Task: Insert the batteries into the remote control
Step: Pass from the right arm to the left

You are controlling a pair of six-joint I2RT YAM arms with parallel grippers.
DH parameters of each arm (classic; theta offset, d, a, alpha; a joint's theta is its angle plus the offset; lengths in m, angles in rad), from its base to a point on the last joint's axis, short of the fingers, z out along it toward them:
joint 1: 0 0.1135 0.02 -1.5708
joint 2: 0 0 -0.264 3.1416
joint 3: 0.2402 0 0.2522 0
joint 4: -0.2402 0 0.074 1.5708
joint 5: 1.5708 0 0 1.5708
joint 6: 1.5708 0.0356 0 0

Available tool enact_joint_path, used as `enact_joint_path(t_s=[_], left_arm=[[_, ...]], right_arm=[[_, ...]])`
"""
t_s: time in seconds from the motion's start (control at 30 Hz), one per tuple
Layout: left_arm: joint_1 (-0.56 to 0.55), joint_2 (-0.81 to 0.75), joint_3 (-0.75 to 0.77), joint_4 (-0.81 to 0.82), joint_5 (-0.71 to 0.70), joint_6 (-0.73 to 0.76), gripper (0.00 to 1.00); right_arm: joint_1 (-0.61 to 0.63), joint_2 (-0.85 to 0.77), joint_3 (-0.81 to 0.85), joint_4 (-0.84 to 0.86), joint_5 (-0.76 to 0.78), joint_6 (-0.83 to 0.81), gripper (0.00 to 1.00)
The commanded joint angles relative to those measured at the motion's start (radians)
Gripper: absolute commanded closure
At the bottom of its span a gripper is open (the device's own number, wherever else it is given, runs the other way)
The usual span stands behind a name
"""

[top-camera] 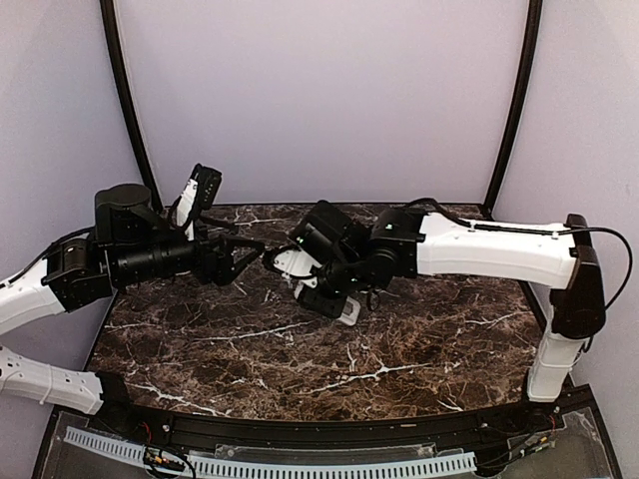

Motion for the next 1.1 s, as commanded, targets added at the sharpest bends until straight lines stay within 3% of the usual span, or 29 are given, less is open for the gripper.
enact_joint_path(t_s=[0.0,0.13,0.43,0.73,0.83,1.07], left_arm=[[0.017,-0.099,-0.081,-0.014,0.045,-0.185,0.22],[0.019,-0.110,-0.116,0.043,0.119,-0.230,0.24],[0.019,-0.015,-0.080,0.098,0.197,-0.231,0.24],[0.019,0.064,-0.029,0.004,0.070,-0.248,0.55],[0.019,0.062,-0.031,0.005,0.021,-0.262,0.58],[0.020,0.079,-0.036,-0.021,0.061,-0.272,0.65]], right_arm=[[0.037,-0.162,-0.093,0.338,0.020,-0.064,0.99],[0.060,-0.181,-0.143,0.471,0.046,-0.099,0.98],[0.084,-0.128,-0.107,0.533,0.067,-0.114,0.98],[0.124,-0.098,-0.096,0.579,0.153,-0.138,0.98],[0.141,-0.086,-0.096,0.591,0.179,-0.161,0.98],[0.151,-0.074,-0.086,0.629,0.225,-0.191,0.99]])
